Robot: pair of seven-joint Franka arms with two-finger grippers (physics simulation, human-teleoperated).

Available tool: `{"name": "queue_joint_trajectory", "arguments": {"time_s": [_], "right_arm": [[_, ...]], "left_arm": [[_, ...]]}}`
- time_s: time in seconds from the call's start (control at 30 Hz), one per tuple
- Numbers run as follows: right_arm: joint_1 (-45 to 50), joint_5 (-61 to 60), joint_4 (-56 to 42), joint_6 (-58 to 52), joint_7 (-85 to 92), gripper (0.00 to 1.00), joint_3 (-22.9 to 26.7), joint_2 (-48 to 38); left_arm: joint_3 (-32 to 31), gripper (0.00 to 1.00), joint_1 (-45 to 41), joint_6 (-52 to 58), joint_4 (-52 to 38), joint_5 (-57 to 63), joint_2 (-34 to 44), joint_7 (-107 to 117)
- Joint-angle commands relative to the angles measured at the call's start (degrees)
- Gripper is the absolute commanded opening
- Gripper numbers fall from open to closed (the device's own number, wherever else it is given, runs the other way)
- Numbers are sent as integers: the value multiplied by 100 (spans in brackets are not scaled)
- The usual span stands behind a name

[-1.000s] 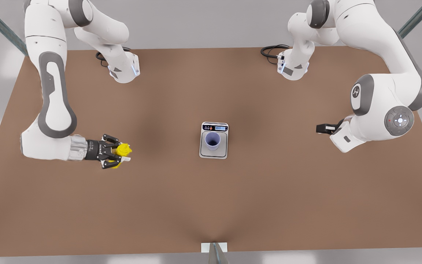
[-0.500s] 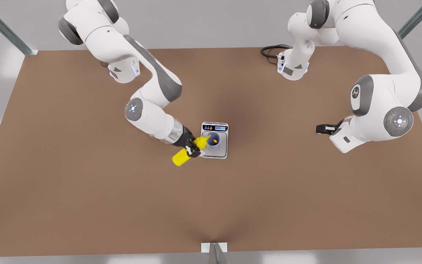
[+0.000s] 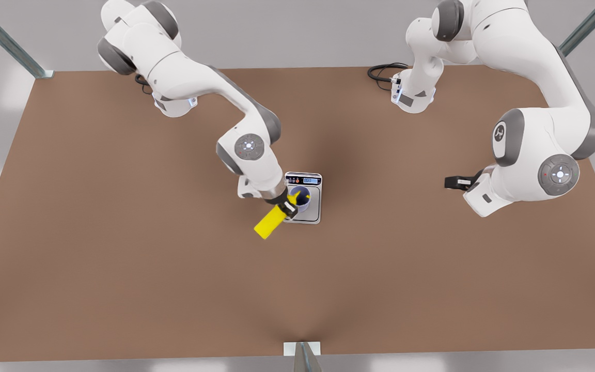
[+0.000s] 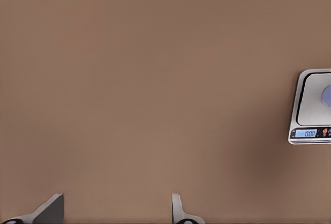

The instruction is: Move cup to the weight, pick up sauce bottle, pour sauce

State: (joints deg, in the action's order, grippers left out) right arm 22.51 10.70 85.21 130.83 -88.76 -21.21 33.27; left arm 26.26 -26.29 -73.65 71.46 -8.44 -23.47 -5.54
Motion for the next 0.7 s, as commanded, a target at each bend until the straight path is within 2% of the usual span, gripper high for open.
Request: {"name": "queue_joint_trajectory", "arguments": {"time_s": [0.0, 0.43, 0.67], "right_arm": [[-1, 72, -4, -22, -1, 45, -59, 30], [254, 2340, 189, -23, -115, 46, -191, 504], [254, 2656, 259, -66, -106, 46, -191, 531]], "left_arm": [[-6, 100, 1, 0, 0, 0, 1, 0], [-6, 100, 1, 0, 35, 0, -8, 0], [-7, 100, 1, -9, 26, 0, 18, 0]]}}
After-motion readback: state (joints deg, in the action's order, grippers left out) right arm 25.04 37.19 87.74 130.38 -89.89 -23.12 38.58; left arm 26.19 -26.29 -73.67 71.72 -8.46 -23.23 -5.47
